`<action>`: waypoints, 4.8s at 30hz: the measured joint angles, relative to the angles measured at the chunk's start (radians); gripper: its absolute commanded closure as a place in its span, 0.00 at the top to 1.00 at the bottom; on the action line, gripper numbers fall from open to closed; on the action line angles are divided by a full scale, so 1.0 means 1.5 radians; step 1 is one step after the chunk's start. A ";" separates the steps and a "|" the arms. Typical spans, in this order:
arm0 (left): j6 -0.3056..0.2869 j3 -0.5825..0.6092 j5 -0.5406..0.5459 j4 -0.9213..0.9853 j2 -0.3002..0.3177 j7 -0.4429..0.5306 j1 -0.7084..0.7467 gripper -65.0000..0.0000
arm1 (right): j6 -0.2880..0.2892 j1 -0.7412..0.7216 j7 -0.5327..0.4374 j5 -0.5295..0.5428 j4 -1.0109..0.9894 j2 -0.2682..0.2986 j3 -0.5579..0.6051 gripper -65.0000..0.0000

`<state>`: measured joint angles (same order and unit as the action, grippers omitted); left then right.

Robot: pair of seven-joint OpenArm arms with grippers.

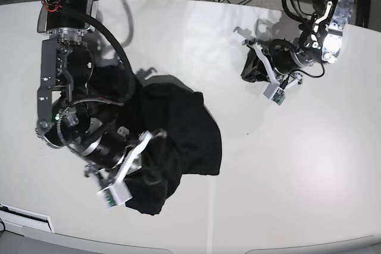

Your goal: Layout the t-shirt on the table in an organized manner, then fold the t-shirt properly

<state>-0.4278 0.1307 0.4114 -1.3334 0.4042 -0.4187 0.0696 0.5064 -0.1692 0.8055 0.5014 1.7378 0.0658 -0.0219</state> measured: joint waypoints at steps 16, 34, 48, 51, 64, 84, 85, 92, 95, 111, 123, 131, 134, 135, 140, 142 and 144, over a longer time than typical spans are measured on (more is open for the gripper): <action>0.000 0.000 0.000 0.000 -0.001 0.000 0.000 0.00 | -0.002 0.058 0.075 0.125 0.037 0.047 -0.221 0.32; 0.000 0.000 0.000 0.000 0.001 0.002 0.000 0.00 | -0.120 -0.116 0.044 -0.027 -0.256 0.050 0.157 0.52; 0.000 0.000 0.000 0.000 -0.002 0.002 0.000 0.00 | -0.003 -0.188 0.079 -0.009 -0.510 0.012 0.161 0.00; 0.000 0.000 0.000 0.000 -0.002 0.002 0.000 0.00 | 0.035 -0.184 0.099 0.041 -0.442 0.013 0.161 0.00; 0.000 0.000 0.000 0.000 -0.002 0.002 0.000 0.00 | 0.123 -0.083 0.207 0.302 -0.110 0.013 0.163 0.00; -0.001 -0.001 0.002 0.000 0.003 0.002 0.000 0.23 | 0.124 -0.078 0.262 0.263 -0.093 0.013 0.168 0.44; -0.001 -0.005 0.003 0.000 0.004 0.005 0.000 0.32 | 0.124 -0.078 0.261 0.263 -0.093 0.013 0.136 0.44; -0.019 -0.062 0.043 0.000 0.002 0.000 -0.002 0.53 | 0.094 -0.053 0.230 0.137 -0.104 0.030 0.020 0.44; -0.074 -0.089 0.079 0.000 0.004 -0.003 -0.010 0.53 | 0.088 -0.043 0.199 0.083 -0.151 0.035 0.020 0.44; -0.085 -0.093 0.115 -0.001 0.002 -0.023 -0.052 0.53 | 0.124 -0.048 0.220 0.247 -0.318 0.029 0.025 0.44; -0.074 -0.094 0.080 -0.001 -0.002 -0.018 -0.048 0.53 | 0.080 -0.077 0.134 0.062 -0.318 -0.099 0.092 0.47; -0.075 -0.094 0.080 -0.001 -0.002 -0.018 -0.037 0.53 | -0.061 -0.087 0.054 -0.065 -0.329 -0.120 0.134 0.54; -0.074 -0.094 0.080 -0.001 -0.002 -0.019 -0.037 0.53 | -0.057 -0.088 0.052 -0.035 -0.374 -0.120 0.134 0.54; -0.075 -0.094 0.080 -0.001 -0.002 -0.018 -0.037 0.53 | -0.049 -0.087 0.049 -0.029 -0.394 -0.120 0.134 0.54; -0.075 -0.094 0.080 -0.001 -0.002 -0.018 -0.037 0.53 | -0.032 -0.087 0.038 -0.025 -0.466 -0.122 0.134 0.54; -0.075 -0.094 0.084 -0.001 -0.002 -0.018 -0.037 0.53 | -0.018 -0.088 0.038 -0.025 -0.475 -0.126 0.134 0.53; -0.075 -0.094 0.085 -0.001 -0.002 -0.018 -0.037 0.53 | -0.004 -0.089 0.038 -0.027 -0.477 -0.136 0.132 0.47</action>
<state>-0.5396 -0.0109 0.5392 -1.3342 0.4015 -0.4461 0.0139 0.5011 -0.3023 0.8623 0.4610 1.0222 -0.1379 0.1757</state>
